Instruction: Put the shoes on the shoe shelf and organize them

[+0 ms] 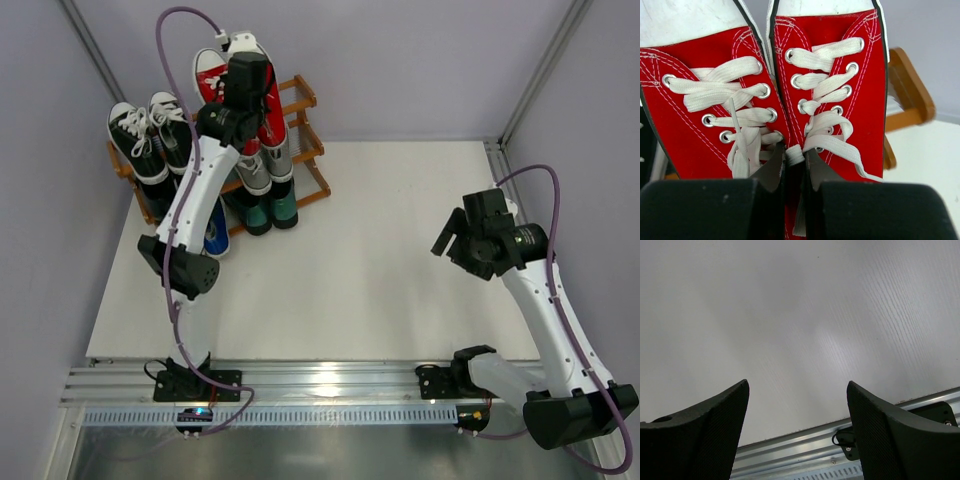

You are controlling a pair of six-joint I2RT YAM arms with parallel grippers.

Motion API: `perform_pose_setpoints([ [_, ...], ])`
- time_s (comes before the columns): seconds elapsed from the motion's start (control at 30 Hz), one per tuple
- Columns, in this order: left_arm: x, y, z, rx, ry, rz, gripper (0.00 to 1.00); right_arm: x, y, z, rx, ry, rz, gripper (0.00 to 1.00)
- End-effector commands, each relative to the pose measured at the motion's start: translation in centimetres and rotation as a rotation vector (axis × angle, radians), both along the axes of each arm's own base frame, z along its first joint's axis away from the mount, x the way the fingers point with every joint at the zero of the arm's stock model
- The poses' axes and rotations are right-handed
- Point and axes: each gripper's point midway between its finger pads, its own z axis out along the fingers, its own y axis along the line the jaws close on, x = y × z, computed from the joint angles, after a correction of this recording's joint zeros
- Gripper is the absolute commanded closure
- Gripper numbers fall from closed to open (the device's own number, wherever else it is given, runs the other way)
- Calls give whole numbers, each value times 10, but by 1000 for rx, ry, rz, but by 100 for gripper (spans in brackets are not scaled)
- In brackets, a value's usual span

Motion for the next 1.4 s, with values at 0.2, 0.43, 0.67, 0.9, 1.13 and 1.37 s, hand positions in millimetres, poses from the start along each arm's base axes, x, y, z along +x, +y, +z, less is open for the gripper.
perform_pose_setpoints([
  [0.2,27,39,100,-92,-350,61,100,12,10,5,38,-36,41,21],
  [0.43,41,38,77,-102,-313,68,100,25,19,0,59,-26,76,21],
  [0.67,54,37,61,-182,-300,75,100,34,20,0,42,-23,116,21],
  [0.9,58,32,41,-209,-249,85,99,41,25,-4,51,-23,140,21],
  [1.13,56,17,32,-304,-216,40,91,47,29,-15,71,-12,156,21],
  [1.37,51,17,34,-348,-208,47,68,48,24,-29,88,1,154,21],
])
